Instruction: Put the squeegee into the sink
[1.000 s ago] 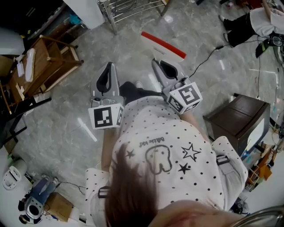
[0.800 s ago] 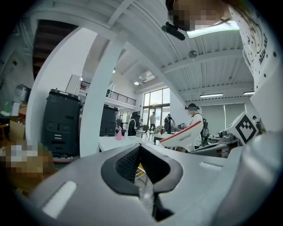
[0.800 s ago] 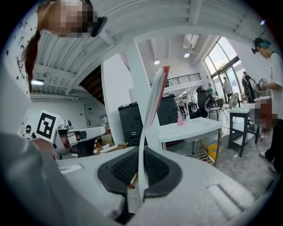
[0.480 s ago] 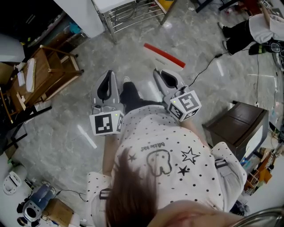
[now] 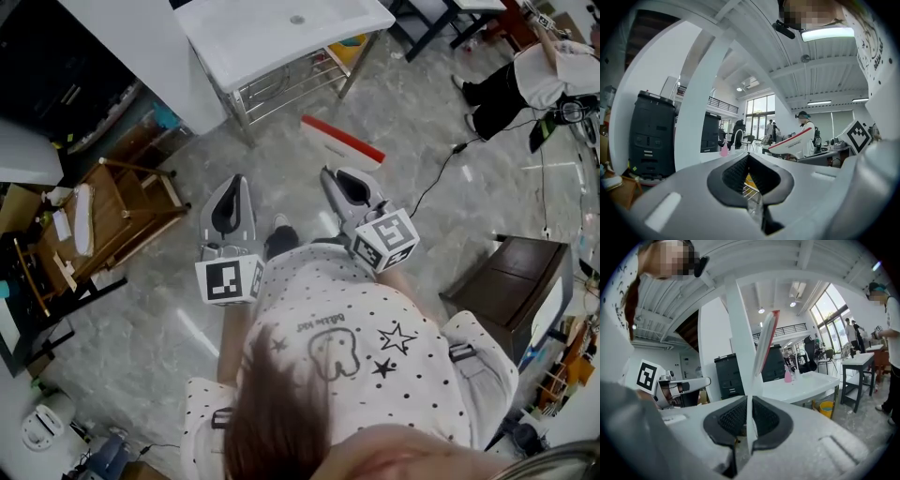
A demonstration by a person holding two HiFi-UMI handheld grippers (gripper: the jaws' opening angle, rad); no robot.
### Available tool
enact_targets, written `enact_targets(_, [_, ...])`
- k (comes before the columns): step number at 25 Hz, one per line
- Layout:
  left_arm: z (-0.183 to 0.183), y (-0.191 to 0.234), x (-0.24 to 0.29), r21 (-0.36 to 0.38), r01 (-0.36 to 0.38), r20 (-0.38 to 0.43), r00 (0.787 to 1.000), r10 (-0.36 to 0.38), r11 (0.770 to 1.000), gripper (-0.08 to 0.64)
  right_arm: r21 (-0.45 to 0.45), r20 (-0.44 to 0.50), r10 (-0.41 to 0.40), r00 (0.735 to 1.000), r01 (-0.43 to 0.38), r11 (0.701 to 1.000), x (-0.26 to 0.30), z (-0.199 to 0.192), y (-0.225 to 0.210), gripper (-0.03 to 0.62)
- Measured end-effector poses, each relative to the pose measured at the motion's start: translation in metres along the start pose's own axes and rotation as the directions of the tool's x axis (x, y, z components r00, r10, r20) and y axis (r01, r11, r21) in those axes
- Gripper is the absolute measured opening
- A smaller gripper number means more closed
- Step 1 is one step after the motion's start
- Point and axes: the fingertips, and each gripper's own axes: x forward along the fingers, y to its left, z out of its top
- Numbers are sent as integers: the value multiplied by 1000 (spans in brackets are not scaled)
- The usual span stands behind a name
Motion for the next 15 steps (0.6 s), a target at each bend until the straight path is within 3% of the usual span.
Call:
enact_targets(9, [4, 31, 33, 2, 17, -17, 1000, -17, 1000, -12, 27, -14, -34, 999, 34, 999, 39, 3, -13, 21])
enact_targets(15, [1, 47, 42, -25, -39, -50, 998, 38, 999, -13, 30, -45, -16, 999, 18, 999, 56, 6, -23, 21])
